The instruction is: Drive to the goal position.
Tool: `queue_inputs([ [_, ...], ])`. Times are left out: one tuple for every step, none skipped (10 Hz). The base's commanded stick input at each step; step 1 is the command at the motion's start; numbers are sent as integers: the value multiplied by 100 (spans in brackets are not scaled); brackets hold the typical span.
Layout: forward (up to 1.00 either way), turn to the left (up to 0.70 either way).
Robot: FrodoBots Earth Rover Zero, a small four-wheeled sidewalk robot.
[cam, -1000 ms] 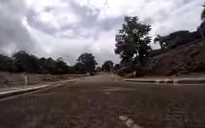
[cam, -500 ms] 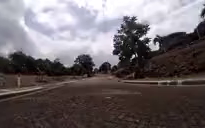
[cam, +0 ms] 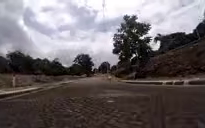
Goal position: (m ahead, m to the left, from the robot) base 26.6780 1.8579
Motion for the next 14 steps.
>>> queue_inputs([
  [85,0],
  [85,0],
  [85,0],
  [85,0],
  [85,0],
  [85,0],
  [85,0],
  [85,21],
  [85,27],
  [85,9],
  [85,0],
  [85,0],
  [85,0],
  [85,0],
])
